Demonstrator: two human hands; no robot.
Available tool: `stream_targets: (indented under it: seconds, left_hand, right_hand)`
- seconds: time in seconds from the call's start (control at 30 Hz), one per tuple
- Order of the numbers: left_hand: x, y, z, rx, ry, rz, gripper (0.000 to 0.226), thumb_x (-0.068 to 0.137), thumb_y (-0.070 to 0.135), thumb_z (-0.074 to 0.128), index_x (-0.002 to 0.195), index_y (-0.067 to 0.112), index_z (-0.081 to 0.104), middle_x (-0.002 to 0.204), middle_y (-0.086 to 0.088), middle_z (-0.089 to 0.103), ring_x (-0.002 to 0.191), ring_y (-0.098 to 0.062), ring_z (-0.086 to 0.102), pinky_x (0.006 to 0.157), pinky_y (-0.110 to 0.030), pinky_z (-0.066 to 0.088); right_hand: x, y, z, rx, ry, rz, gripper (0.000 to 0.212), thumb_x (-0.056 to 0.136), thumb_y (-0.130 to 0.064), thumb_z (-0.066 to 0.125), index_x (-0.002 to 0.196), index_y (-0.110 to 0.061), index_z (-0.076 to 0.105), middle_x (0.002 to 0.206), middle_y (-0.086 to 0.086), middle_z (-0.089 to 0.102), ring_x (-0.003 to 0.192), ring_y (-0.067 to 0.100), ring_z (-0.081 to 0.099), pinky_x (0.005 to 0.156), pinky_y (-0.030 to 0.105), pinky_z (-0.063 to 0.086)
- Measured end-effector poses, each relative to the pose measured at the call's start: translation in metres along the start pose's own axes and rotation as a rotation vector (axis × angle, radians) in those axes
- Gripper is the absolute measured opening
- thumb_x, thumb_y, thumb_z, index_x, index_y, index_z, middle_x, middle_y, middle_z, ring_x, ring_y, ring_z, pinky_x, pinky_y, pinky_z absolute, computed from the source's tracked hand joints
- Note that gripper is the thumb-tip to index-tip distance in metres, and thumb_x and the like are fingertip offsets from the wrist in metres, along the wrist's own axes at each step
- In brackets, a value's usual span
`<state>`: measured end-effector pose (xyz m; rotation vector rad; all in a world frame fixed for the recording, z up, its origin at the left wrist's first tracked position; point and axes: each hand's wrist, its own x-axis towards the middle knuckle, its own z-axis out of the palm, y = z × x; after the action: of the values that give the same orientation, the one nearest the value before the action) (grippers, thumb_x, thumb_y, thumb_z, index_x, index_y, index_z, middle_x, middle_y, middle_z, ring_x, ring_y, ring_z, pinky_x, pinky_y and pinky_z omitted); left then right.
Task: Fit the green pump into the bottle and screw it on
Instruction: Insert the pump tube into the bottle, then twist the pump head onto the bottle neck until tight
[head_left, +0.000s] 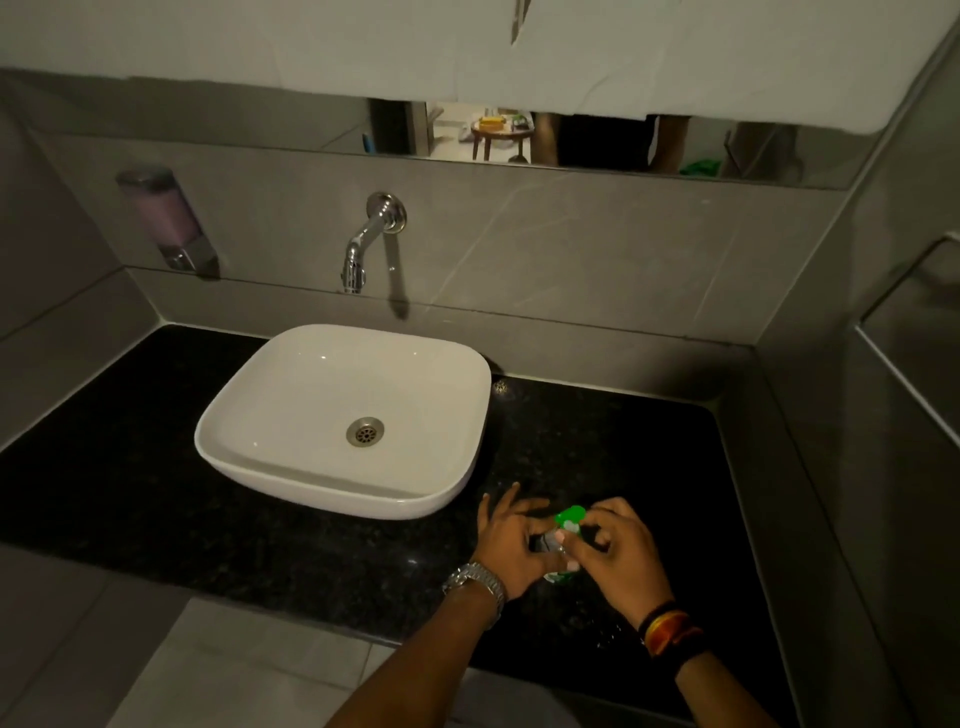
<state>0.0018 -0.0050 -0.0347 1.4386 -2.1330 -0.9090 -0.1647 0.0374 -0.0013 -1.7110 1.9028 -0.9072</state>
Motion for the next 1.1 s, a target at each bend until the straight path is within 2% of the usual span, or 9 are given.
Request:
stream_targets:
  seconds: [0.07, 0.13, 0.33, 0.47, 0.6, 0.8, 0.97, 1.1]
  left_hand:
    - [0.000, 0.001, -0.001, -0.002, -0.001, 0.000, 0.055, 0.067, 0.067, 0.073, 0.118, 0.048, 0.067, 0.145, 0.014, 0.051, 0.151, -0.018, 0.013, 0.120, -0.053, -0.010]
    - [0.000, 0.001, -0.002, 0.007, -0.003, 0.007, 0.053, 0.069, 0.066, 0.073, 0.119, 0.049, 0.065, 0.146, 0.014, 0.050, 0.151, -0.018, 0.012, 0.119, -0.054, -0.010]
    - [0.000, -0.001, 0.003, 0.043, 0.022, 0.004, 0.064, 0.063, 0.073, 0.054, 0.118, 0.044, 0.068, 0.144, 0.015, 0.053, 0.151, -0.019, 0.015, 0.119, -0.050, -0.007]
    - [0.000, -0.001, 0.005, 0.027, 0.031, -0.019, 0.068, 0.060, 0.072, 0.053, 0.117, 0.039, 0.070, 0.144, 0.011, 0.054, 0.151, -0.020, 0.016, 0.120, -0.050, -0.006]
    - [0.000, -0.003, 0.007, 0.008, 0.030, -0.024, 0.066, 0.059, 0.073, 0.056, 0.116, 0.042, 0.070, 0.142, 0.013, 0.055, 0.150, -0.017, 0.016, 0.120, -0.053, -0.005]
    - [0.000, -0.002, 0.004, -0.016, 0.014, -0.015, 0.069, 0.059, 0.076, 0.057, 0.119, 0.043, 0.068, 0.143, 0.014, 0.053, 0.151, -0.016, 0.014, 0.120, -0.052, -0.008]
    - [0.000, 0.002, 0.003, 0.003, 0.005, -0.027, 0.073, 0.058, 0.078, 0.053, 0.121, 0.043, 0.067, 0.144, 0.013, 0.052, 0.151, -0.017, 0.013, 0.120, -0.054, -0.008]
    - [0.000, -0.002, 0.005, 0.028, 0.012, -0.026, 0.073, 0.059, 0.074, 0.049, 0.121, 0.041, 0.068, 0.143, 0.012, 0.054, 0.151, -0.019, 0.014, 0.120, -0.051, -0.008]
  right_hand:
    - [0.009, 0.002, -0.009, -0.084, -0.138, -0.060, 0.027, 0.080, -0.043, 0.074, 0.088, -0.018, 0.070, 0.096, -0.008, 0.051, 0.072, 0.009, 0.057, 0.067, 0.031, 0.053]
    - [0.015, 0.000, -0.015, -0.207, -0.197, -0.105, 0.030, 0.081, -0.049, 0.069, 0.091, -0.021, 0.068, 0.098, -0.010, 0.049, 0.071, 0.007, 0.055, 0.067, 0.030, 0.053]
    - [-0.005, -0.007, -0.001, -0.240, 0.059, -0.026, 0.034, 0.073, -0.056, 0.074, 0.075, -0.026, 0.057, 0.089, -0.010, 0.049, 0.061, 0.008, 0.055, 0.052, 0.032, 0.050]
    - [-0.013, -0.012, 0.009, -0.180, 0.179, 0.081, 0.038, 0.071, -0.054, 0.079, 0.070, -0.024, 0.056, 0.085, -0.008, 0.051, 0.060, 0.014, 0.058, 0.051, 0.037, 0.051]
    - [-0.011, -0.004, 0.006, -0.094, 0.125, 0.057, 0.034, 0.073, -0.050, 0.078, 0.072, -0.023, 0.058, 0.086, -0.009, 0.050, 0.061, 0.008, 0.055, 0.054, 0.035, 0.052]
    - [0.004, 0.001, -0.010, -0.092, -0.125, -0.109, 0.034, 0.078, -0.049, 0.067, 0.088, -0.016, 0.068, 0.096, -0.009, 0.048, 0.063, 0.008, 0.052, 0.060, 0.036, 0.052]
    - [-0.002, -0.010, -0.010, -0.311, -0.045, -0.026, 0.039, 0.078, -0.056, 0.068, 0.080, -0.018, 0.064, 0.093, -0.009, 0.048, 0.065, 0.012, 0.055, 0.057, 0.037, 0.052]
    - [-0.010, -0.026, -0.003, -0.412, 0.032, 0.061, 0.040, 0.079, -0.054, 0.070, 0.074, -0.017, 0.058, 0.094, -0.003, 0.050, 0.068, 0.021, 0.061, 0.053, 0.034, 0.048]
